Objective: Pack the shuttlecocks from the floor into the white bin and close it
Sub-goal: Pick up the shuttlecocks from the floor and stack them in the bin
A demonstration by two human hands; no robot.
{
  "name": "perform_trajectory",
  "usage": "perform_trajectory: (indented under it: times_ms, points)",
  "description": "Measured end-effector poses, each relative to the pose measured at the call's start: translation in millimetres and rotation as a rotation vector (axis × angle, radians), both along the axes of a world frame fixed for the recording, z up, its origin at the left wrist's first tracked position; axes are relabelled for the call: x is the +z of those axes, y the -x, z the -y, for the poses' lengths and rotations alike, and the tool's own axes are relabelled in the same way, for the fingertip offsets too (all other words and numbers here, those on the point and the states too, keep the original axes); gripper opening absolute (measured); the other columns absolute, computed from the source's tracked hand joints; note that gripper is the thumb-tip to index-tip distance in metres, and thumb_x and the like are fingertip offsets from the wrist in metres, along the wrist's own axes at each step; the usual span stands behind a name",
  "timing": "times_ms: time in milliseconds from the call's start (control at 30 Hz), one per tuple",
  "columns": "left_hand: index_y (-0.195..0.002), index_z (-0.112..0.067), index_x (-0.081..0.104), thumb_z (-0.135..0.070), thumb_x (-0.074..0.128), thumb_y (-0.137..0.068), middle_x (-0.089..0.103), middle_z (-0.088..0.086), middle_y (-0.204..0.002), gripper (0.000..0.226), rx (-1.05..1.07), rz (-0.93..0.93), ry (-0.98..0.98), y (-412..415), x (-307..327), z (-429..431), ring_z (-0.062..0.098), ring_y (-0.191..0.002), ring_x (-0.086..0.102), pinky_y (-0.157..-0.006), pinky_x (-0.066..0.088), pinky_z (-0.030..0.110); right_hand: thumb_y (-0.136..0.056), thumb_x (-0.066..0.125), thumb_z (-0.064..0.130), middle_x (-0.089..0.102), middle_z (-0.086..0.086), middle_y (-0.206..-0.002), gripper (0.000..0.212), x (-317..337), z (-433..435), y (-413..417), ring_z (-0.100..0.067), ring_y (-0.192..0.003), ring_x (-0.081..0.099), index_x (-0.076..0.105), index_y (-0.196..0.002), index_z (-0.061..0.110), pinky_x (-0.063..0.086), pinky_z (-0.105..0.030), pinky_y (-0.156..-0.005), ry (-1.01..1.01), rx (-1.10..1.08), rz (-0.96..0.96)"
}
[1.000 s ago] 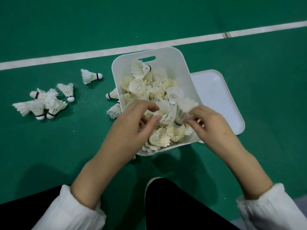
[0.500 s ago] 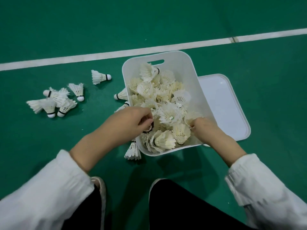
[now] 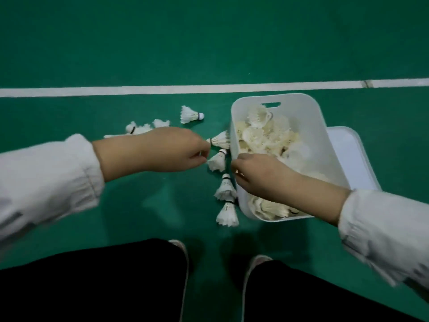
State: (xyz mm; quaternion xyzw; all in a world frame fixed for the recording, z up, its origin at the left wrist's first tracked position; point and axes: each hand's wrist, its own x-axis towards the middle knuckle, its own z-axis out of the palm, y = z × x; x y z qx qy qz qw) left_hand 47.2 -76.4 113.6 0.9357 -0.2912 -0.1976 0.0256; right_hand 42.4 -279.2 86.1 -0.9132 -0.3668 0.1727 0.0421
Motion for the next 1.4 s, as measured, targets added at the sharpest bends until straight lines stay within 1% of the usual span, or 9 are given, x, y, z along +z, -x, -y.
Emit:
perform_trajectory:
  times_ms: [200,467,567,667,833,967,1033,1167,1400]
  points:
    - [-0.099,-0.023,0.059,-0.032,0.045,-0.091,0.065,-0.002,-0.099,0.018,0.210,-0.126,0.088,45,-75,-57,0.018,-0.088,0.058,-0.075,0.047,0.032,-0.092,0.044,0.015,0.055,-0.014,-0.110,0.024,-68,-56,32,-0.031,-0.103,0.055,0.055,-0.111,0.007,0.044,-0.038,-0.085,0.060,0.052,-0.203]
    - [-0.111,-0.020,0.054,-0.027,0.039,-0.093,0.060,0.004,-0.110,0.024,0.212,-0.235,0.150,73,-172,-16,0.025,-0.103,0.056,-0.078,0.045,0.033,-0.095,0.035,0.003,0.038,-0.018,-0.130,0.032,-136,-50,74,-0.037,-0.122,0.039,0.040,-0.126,0.001,0.046,-0.044,-0.087,0.511,-0.006,-0.225]
    - [-0.124,-0.019,0.046,-0.023,0.038,-0.093,0.053,0.008,-0.113,0.031,0.080,-0.189,0.099,73,-193,9,0.027,-0.104,0.054,-0.080,0.046,0.040,-0.084,0.058,0.019,0.057,-0.011,-0.110,0.025,-155,-44,81,-0.031,-0.091,0.062,0.061,-0.107,0.009,0.053,-0.033,-0.064,0.511,-0.076,-0.104]
    - [-0.115,-0.011,0.051,-0.012,0.049,-0.086,0.053,0.012,-0.108,0.029,0.000,-0.081,0.159,63,-209,23,0.031,-0.090,0.056,-0.069,0.046,0.040,-0.032,0.088,0.021,0.064,-0.003,-0.061,0.033,-172,-38,73,-0.017,-0.040,0.057,0.071,-0.059,0.016,0.037,-0.017,-0.030,0.510,-0.105,-0.090]
    - [-0.087,-0.015,0.061,-0.016,0.037,-0.076,0.063,0.003,-0.086,0.026,-0.242,0.114,0.212,39,-229,23,0.021,-0.061,0.057,-0.049,0.044,0.026,-0.057,0.062,0.014,0.062,-0.003,-0.057,0.007,-163,-35,68,-0.017,-0.037,0.055,0.068,-0.061,0.014,0.035,-0.016,-0.028,0.345,-0.037,-0.022]
    - [-0.083,-0.016,0.066,-0.014,0.031,-0.076,0.067,0.000,-0.096,0.036,-0.390,0.122,0.117,31,-241,26,0.018,-0.064,0.059,-0.050,0.043,0.024,-0.071,0.065,0.001,0.062,-0.014,-0.108,0.048,-138,-28,59,-0.027,-0.078,0.067,0.055,-0.118,0.002,0.051,-0.029,-0.063,0.260,-0.158,-0.142]
    - [-0.110,-0.011,0.060,-0.008,0.032,-0.083,0.058,0.007,-0.120,0.039,-0.283,0.090,0.074,27,-249,27,0.023,-0.088,0.060,-0.067,0.048,0.032,-0.084,0.048,-0.005,0.047,-0.012,-0.128,0.053,-130,-31,58,-0.033,-0.094,0.061,0.036,-0.134,0.009,0.046,-0.037,-0.075,0.154,-0.291,-0.270]
    - [-0.141,-0.003,0.024,-0.007,0.039,-0.095,0.027,0.015,-0.146,0.049,0.070,-0.147,0.166,23,-252,21,0.029,-0.131,0.031,-0.108,0.030,0.036,-0.086,0.042,-0.006,0.044,-0.011,-0.114,0.029,-131,-43,58,-0.035,-0.083,0.055,0.046,-0.112,0.007,0.044,-0.041,-0.075,-0.165,-0.509,-0.321]
    - [-0.125,0.004,0.048,0.009,0.060,-0.077,0.054,0.022,-0.123,0.050,0.398,0.072,0.418,47,-246,-32,0.036,-0.113,0.051,-0.098,0.044,0.043,-0.092,0.048,0.009,0.054,-0.013,-0.115,0.026,-145,-63,46,-0.026,-0.101,0.057,0.060,-0.113,-0.001,0.036,-0.020,-0.091,-0.263,-0.697,-0.364]
